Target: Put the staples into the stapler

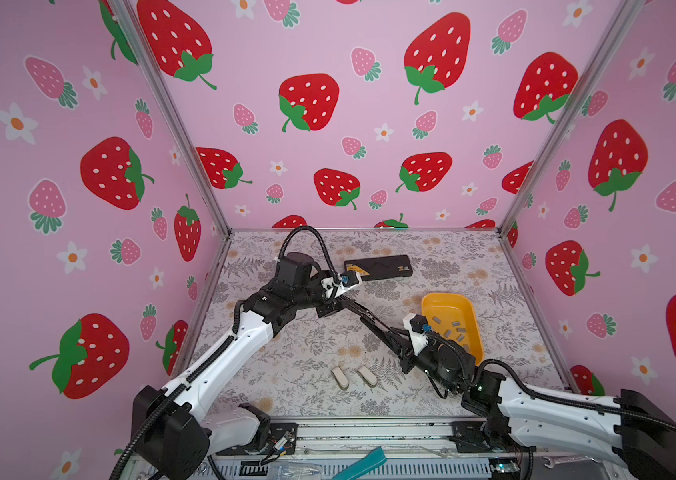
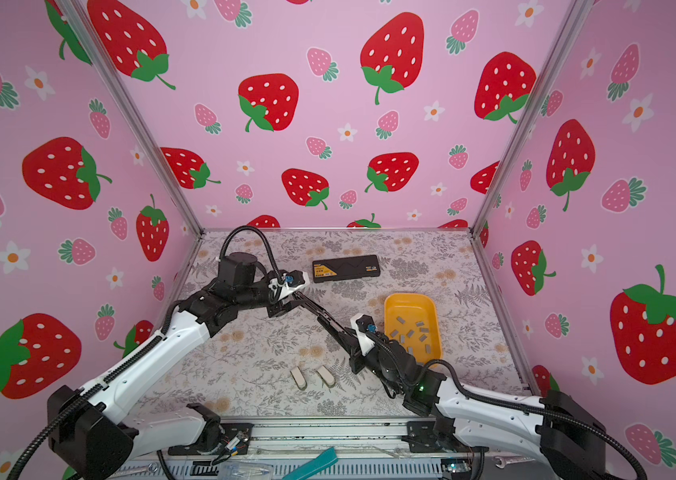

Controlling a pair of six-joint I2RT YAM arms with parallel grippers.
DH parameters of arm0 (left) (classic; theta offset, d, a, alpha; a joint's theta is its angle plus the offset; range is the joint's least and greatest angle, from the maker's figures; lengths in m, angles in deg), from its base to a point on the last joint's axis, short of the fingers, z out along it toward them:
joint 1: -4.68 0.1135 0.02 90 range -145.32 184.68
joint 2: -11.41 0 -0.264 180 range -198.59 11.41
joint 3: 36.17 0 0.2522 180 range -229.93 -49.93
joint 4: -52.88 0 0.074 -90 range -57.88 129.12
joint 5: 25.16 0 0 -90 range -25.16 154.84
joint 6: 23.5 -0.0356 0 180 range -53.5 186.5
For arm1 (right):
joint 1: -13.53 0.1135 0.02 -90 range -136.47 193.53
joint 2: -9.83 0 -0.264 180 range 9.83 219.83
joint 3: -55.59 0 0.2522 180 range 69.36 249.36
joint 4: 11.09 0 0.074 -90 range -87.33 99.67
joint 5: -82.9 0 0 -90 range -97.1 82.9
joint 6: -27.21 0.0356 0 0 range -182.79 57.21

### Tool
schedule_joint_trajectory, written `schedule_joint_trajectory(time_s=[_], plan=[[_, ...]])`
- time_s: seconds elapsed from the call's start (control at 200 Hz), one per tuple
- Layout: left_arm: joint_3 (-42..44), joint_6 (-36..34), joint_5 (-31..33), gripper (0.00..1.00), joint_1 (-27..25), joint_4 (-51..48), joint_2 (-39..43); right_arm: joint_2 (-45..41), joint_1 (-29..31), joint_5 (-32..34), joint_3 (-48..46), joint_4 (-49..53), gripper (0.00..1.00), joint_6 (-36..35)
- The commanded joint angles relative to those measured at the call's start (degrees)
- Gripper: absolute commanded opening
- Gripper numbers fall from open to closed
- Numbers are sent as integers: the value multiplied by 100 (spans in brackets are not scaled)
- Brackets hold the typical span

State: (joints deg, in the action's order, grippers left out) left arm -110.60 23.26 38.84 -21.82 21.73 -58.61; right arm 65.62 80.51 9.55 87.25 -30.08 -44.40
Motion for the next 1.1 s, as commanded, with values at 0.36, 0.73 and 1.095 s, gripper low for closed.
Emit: schedule_joint_trajectory(time_s=[0.36,0.73,1.095], plan=[[72,173,-235,60,101,337,315,2196,17,826,422,-1717,0,373],[110,205,-257,61,104,402,338,3187,17,1766,342,-2183,0,889],[91,244,-305,61,101,388,343,3796,17,1630,812,-1563,0,1113]])
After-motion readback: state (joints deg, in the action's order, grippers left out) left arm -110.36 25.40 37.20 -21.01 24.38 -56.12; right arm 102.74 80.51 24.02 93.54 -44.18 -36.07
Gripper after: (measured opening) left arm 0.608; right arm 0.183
